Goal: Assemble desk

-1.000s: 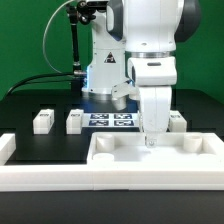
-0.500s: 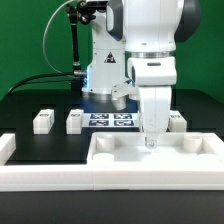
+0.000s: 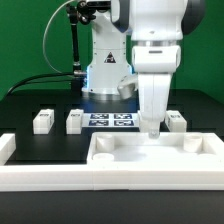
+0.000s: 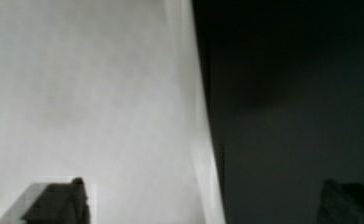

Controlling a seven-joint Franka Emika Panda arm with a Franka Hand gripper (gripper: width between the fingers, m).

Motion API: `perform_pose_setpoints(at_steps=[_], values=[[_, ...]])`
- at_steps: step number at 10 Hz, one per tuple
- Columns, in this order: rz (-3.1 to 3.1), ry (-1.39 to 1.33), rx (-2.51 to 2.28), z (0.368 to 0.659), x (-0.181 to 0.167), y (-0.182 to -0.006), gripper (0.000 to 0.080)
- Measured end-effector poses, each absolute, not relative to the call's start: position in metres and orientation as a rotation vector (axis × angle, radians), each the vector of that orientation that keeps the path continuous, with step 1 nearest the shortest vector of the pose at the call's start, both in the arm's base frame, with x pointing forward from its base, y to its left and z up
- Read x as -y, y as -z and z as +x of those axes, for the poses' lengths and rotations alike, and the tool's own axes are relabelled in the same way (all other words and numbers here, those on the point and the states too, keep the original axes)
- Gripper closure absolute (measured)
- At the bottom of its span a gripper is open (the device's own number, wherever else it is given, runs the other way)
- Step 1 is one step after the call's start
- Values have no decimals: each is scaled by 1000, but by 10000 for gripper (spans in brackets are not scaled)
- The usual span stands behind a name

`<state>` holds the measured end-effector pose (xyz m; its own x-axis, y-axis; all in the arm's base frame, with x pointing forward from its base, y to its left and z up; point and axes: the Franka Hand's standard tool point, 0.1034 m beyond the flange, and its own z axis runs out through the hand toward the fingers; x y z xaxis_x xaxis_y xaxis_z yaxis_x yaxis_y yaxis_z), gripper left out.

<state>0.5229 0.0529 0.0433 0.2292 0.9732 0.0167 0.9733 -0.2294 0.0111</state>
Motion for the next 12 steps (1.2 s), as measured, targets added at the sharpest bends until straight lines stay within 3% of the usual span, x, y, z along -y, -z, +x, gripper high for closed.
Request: perform_pose_setpoints(at_steps=[2, 3, 4, 8, 12], values=[[-2702, 46, 1610, 527, -64, -59, 150], [-2788, 50, 1475, 540, -71, -79, 150], [-2827, 87, 1400, 544, -75, -81, 150], [-2952, 72, 1038, 540, -74, -75, 150], [-3083, 4, 281, 508, -114, -57, 150]])
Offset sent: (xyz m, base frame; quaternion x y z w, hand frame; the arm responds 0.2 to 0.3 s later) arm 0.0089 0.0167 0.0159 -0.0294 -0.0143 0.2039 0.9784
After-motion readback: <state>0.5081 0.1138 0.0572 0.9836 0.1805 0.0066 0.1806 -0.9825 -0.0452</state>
